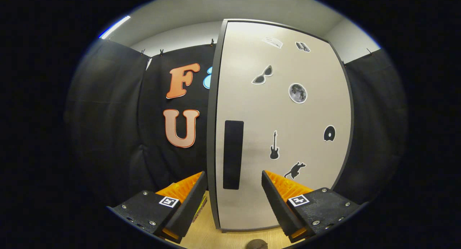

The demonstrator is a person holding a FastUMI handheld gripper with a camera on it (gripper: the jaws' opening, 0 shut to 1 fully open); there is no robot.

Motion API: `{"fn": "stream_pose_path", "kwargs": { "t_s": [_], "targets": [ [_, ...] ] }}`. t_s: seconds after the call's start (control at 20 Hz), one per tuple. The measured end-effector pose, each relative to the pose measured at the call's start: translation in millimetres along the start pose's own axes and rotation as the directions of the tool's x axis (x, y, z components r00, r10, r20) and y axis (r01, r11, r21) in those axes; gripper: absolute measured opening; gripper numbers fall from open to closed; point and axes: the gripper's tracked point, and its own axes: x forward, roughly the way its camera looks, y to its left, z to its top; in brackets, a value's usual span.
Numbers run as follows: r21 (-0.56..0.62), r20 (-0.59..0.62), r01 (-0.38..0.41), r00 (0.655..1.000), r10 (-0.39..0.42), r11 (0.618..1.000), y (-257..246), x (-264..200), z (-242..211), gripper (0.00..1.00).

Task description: Open the shoe cabinet door, grab the shoes and put them into the shoe cabinet, then close the shoe cabinet door.

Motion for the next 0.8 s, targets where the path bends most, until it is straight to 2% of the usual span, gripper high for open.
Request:
{"fn": "stream_pose_path", "kwargs": {
  "t_s": [0.45, 0.55, 0.65, 0.8],
  "targets": [
    [0.007, -0.003, 0.023, 1.0, -0.023, 1.0, 3.7, 49.8, 3.5, 0.95],
    [-0.002, 0.001, 0.018, 1.0, -0.018, 1.0, 5.8, 53.8, 3.9, 0.91],
    [-0.016, 0.004, 0.028, 1.0, -0.028, 0.999, 4.2, 57.1, 5.5, 0.8],
    [-0.028, 0.017, 0.039, 0.999, -0.039, 0.999, 4.4, 57.7, 9.5, 0.52]
  ]
}}
